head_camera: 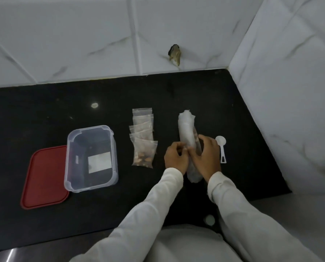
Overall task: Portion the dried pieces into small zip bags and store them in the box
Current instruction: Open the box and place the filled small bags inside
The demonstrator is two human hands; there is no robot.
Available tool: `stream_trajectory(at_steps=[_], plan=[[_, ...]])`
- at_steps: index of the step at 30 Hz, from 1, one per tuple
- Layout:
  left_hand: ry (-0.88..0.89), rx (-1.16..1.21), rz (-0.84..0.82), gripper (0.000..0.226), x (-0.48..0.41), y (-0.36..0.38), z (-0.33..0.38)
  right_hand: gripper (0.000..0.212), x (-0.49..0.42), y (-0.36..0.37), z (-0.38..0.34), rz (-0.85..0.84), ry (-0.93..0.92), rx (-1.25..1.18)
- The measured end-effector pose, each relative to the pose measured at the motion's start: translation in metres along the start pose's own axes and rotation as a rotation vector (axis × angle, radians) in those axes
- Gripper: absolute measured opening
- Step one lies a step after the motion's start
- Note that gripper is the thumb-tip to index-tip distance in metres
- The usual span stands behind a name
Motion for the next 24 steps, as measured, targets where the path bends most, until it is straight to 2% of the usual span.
stream_trajectory(at_steps=[3,5,10,14,18,24], plan=[[-0.002,0.015,0.062,0.021,-0.006,0.006,-0.005,0.077,-0.006,0.001,0.011,-0.125,0.04,-0.093],[-0.005,0.036,0.083,0.022,-0.01,0.008,-0.004,0.082,-0.01,0.002,0.016,-0.202,0.087,-0.141],[-0.05,0.033,0.098,0.03,-0.02,0.012,-0.002,0.068,-0.019,-0.003,0.02,-0.324,0.143,-0.314],[-0.101,0.017,0.079,0.041,-0.023,0.012,-0.002,0.033,-0.02,-0.003,0.021,-0.444,0.139,-0.445],[-0.154,0.127,0.08,0.041,-0.018,0.006,-0.001,0.015,-0.015,-0.011,0.015,-0.479,0.119,-0.547],[-0.06,0.283,0.075,0.047,-0.001,-0.02,0.029,0.02,0.005,-0.04,-0.027,-0.48,0.034,-0.663]])
Point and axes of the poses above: each hand's wrist, its own x-axis away from the middle knuckle, its own y-axis out of the palm, z = x × y, the point moved 3 cm from there along -x, towards the middle knuckle, and after that the axes turned 13 degrees about x, right-handed, at the moved point
